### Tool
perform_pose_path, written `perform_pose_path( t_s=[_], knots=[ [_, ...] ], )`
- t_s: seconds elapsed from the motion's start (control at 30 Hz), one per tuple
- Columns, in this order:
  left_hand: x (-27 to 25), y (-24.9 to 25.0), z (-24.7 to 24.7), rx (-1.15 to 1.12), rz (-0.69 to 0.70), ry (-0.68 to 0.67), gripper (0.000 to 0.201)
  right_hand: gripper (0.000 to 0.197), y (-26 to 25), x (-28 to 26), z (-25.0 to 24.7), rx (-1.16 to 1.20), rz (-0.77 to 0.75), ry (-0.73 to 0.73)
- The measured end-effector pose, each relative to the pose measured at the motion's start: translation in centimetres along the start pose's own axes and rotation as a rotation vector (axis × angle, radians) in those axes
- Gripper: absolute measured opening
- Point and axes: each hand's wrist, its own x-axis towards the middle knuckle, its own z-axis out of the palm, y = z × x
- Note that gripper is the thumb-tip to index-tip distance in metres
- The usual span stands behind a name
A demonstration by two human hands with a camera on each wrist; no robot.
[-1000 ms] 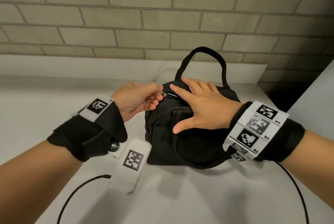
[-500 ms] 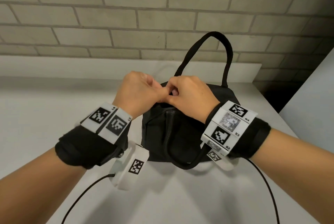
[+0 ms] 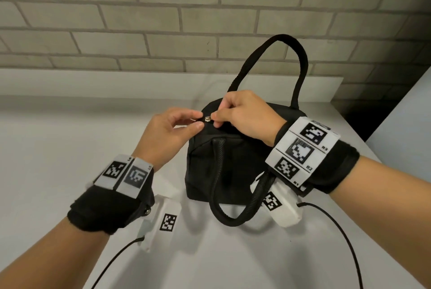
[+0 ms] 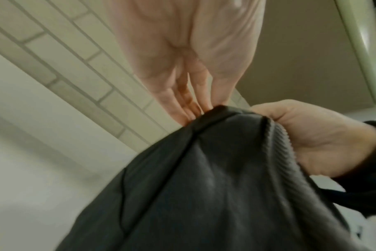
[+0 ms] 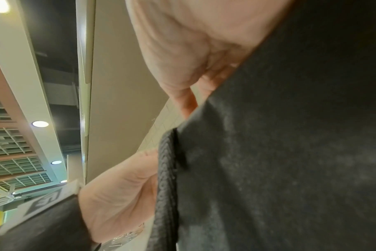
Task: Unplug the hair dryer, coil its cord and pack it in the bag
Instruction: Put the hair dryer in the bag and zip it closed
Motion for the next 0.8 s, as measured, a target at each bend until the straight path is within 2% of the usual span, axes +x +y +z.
perform_pose_path(
  t_s=[0.2,0.43,0.67,0.8],
  knots=[
    [1.2,-0.4,-1.1,0.025,-0.017,-0.105,0.027,0.021,-0.3,0.0,0.1,0.057,-0.02,0.008],
    [1.7,-0.9,-1.2,0.002,-0.033,-0.312,0.029,0.024,-0.4,0.1,0.1,0.12,-0.016,-0.008],
    [2.5,-1.3,-0.3,0.075,0.0,-0.272,0.039,0.02,-0.5,0.0,0.1,0.055,-0.036,0.014],
    [2.5,-1.4,-0.1,0.069,0.025,-0.291,0.038,0.022,-0.5,0.0,0.2,0.017,-0.052,0.009]
  ],
)
